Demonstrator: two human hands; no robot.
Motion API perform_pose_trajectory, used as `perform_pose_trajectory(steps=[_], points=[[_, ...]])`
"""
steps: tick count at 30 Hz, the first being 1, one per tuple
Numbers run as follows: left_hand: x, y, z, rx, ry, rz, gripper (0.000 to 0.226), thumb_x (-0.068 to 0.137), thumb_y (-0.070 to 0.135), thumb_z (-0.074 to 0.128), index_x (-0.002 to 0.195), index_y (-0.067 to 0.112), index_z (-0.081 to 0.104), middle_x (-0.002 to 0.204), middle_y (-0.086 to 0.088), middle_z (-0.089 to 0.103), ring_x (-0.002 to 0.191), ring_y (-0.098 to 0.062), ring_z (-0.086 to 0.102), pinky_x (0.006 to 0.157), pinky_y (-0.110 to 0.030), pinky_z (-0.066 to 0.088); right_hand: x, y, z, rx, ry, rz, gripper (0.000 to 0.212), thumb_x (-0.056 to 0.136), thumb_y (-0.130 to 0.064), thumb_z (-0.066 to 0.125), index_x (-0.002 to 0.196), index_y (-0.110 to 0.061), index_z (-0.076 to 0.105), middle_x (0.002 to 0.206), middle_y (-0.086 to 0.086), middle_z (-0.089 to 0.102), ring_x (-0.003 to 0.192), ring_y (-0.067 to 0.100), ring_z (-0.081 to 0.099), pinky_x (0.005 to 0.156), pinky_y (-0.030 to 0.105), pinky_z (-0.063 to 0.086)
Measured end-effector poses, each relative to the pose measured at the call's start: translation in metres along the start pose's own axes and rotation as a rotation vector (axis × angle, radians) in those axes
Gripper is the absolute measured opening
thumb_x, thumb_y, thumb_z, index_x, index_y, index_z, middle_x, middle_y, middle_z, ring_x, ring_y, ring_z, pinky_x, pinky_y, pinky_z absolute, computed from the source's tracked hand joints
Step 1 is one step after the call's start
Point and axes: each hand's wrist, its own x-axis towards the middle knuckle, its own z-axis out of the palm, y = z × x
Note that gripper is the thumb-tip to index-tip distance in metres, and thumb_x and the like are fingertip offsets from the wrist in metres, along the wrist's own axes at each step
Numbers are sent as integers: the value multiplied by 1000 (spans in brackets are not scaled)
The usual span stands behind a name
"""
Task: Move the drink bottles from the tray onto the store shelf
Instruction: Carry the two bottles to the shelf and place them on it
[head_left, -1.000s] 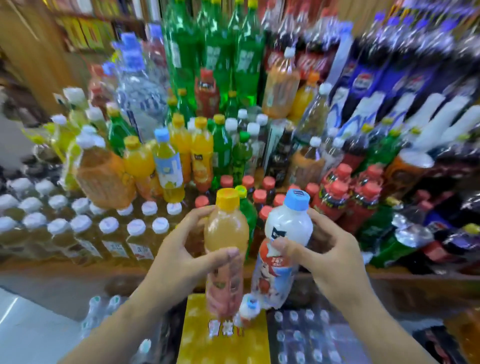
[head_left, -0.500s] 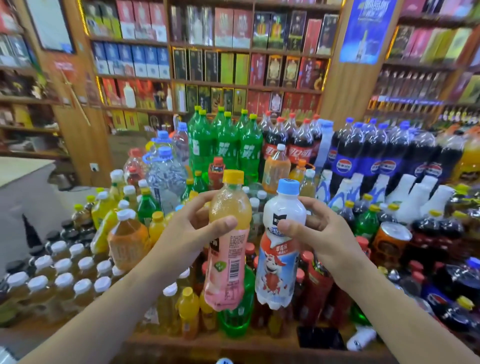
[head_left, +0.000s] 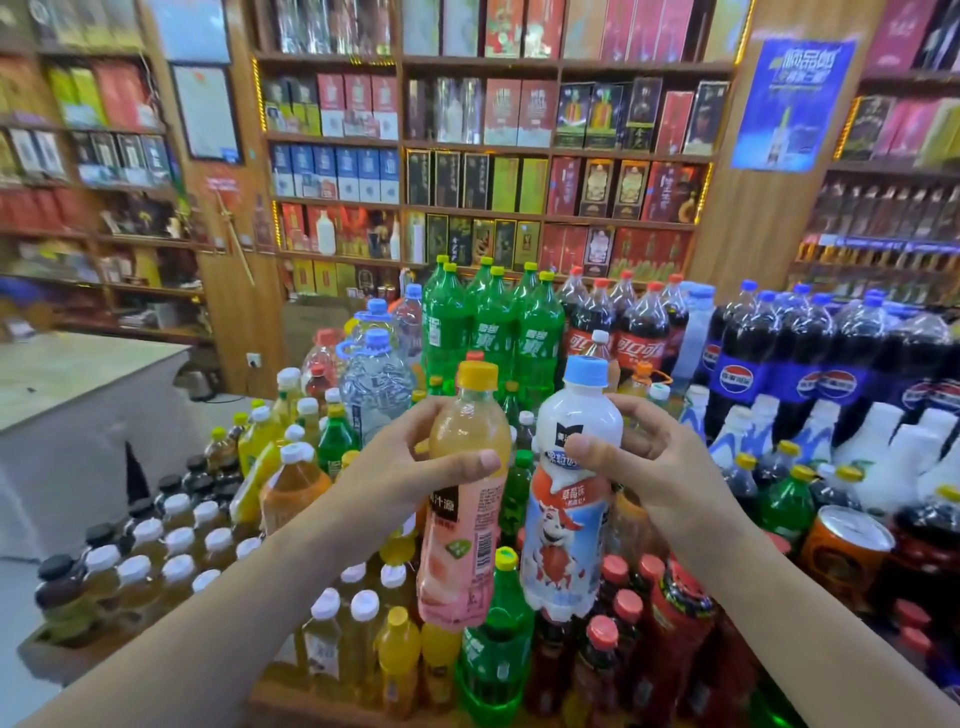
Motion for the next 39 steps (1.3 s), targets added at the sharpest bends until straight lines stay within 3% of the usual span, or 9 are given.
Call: perform_pose_trajectory(steps=[2, 9, 12, 15, 20, 23, 28, 34, 39], points=[[2, -2, -2, -14, 11, -21, 40, 63, 57, 86, 84, 78, 58, 99, 25, 78, 91, -2, 76, 68, -14, 57, 3, 3, 0, 9, -17, -4, 68, 59, -34, 88, 121, -15, 67, 96, 4, 85, 86, 20, 82, 66, 21, 62], [3, -23, -16, -141, 43, -104, 57, 54, 63, 90, 87, 86, 49, 101, 20, 79, 92, -9, 78, 63, -19, 60, 13, 12, 4, 38, -71, 2, 61, 65, -31, 88, 120, -16, 68, 95, 2, 85, 84, 17, 82, 63, 18, 61], [3, -33, -27, -227, 36, -110, 66, 60, 45, 90, 114, 68, 60, 108, 5, 80, 96, -18, 78, 74, -32, 60, 21, 14, 14, 43, -96, 6, 66, 61, -35, 88, 121, -15, 67, 96, 0, 85, 85, 15, 81, 64, 18, 60], [-2, -38, -43, -280, 64, -112, 51, 71, 24, 73, 115, 48, 69, 109, 1, 80, 95, -18, 78, 71, -31, 61, 28, 17, 28, 48, -145, -1, 65, 62, -35, 87, 120, -15, 67, 93, 0, 85, 82, 15, 82, 63, 17, 59], [-26, -33, -65, -200, 138, -96, 62, 77, 42, 87, 130, 40, 56, 127, -8, 73, 114, -30, 70, 92, -47, 52, 36, 25, 53, 80, -259, 9, 57, 69, -23, 85, 121, -9, 67, 93, 5, 85, 80, 17, 82, 63, 19, 60], [-44, -21, -77, -129, 219, -53, 67, 72, 42, 92, 128, 33, 58, 124, -10, 73, 112, -33, 71, 87, -44, 55, 43, 32, 70, 81, -350, -3, 50, 73, -13, 91, 119, -14, 72, 96, 6, 85, 83, 17, 81, 67, 21, 61], [-78, -5, -97, -12, 329, -31, 65, 57, 40, 97, 114, 35, 66, 114, -4, 78, 102, -26, 75, 76, -33, 59, 51, 34, 113, 89, -426, -49, 46, 68, -34, 81, 113, -27, 77, 103, -5, 84, 93, 11, 79, 73, 19, 60], [-129, 9, -142, 122, 485, -16, 72, 48, 61, 95, 111, 41, 68, 110, 4, 78, 99, -19, 76, 75, -33, 60, 57, 29, 185, 109, -576, -103, 33, 71, -32, 82, 104, -36, 83, 106, -4, 84, 97, 15, 79, 75, 21, 61], [-169, 14, -189, 206, 631, -16, 61, 55, 40, 92, 111, 36, 69, 107, 5, 79, 98, -17, 76, 75, -28, 61, 63, 23, 257, 130, -693, -158, 36, 74, -27, 84, 110, -31, 82, 112, -3, 82, 101, 18, 79, 77, 24, 61]])
